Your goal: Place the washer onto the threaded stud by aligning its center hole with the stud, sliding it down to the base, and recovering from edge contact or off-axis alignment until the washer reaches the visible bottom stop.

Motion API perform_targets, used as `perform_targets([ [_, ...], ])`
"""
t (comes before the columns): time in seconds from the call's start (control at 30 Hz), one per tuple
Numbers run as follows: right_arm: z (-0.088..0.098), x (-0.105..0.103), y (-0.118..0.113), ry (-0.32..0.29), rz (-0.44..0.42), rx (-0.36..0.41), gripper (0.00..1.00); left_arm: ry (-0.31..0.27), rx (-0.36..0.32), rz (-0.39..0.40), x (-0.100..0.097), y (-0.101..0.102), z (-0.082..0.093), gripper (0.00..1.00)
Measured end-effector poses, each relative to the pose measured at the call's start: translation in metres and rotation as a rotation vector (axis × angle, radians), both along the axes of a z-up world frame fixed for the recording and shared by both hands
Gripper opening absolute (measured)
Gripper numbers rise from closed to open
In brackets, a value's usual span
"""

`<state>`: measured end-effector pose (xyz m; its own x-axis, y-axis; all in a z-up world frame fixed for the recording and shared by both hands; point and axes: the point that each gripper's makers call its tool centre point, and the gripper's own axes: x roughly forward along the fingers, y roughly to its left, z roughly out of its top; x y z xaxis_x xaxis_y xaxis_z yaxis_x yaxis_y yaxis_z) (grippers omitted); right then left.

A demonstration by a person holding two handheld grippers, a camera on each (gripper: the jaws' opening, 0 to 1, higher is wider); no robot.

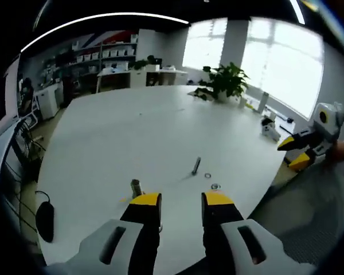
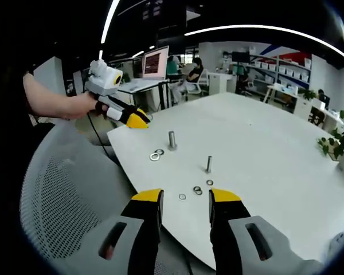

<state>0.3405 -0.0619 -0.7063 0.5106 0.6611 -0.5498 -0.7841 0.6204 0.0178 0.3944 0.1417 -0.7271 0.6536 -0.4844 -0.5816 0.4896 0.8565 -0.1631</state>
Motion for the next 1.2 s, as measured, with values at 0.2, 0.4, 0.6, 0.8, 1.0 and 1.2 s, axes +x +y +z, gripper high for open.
perform_targets([
  [0.2, -0.002, 0.001, -0.001, 0.009, -0.009, -0.005, 0.34, 0.085, -0.024, 0.075, 0.012, 0.008, -0.021, 0.3],
  [0.4, -0.005, -0.001, 0.0, 0.015, 0.002, -0.027, 0.34, 0.092, -0.139, 0.206, 0.033, 0.023, -0.02, 0.33],
  [0.6, -0.006, 0.0, -0.002, 0.015, -0.016, -0.035, 0.34, 0.119, -0.08, 0.225, 0.029, 0.042, -0.044, 0.34],
  [0.8, -0.009, -0.001, -0.001, 0.02, -0.012, -0.048, 0.34, 0.21, -0.039, 0.202, 0.015, 0.041, -0.074, 0.34],
  [1.0, -0.009, 0.0, -0.003, 0.019, -0.018, -0.054, 0.34, 0.265, -0.017, 0.164, 0.013, 0.036, -0.091, 0.34],
  [1.2, -0.009, 0.002, -0.004, 0.017, -0.027, -0.052, 0.34, 0.328, 0.078, 0.114, 0.007, 0.04, -0.114, 0.35],
])
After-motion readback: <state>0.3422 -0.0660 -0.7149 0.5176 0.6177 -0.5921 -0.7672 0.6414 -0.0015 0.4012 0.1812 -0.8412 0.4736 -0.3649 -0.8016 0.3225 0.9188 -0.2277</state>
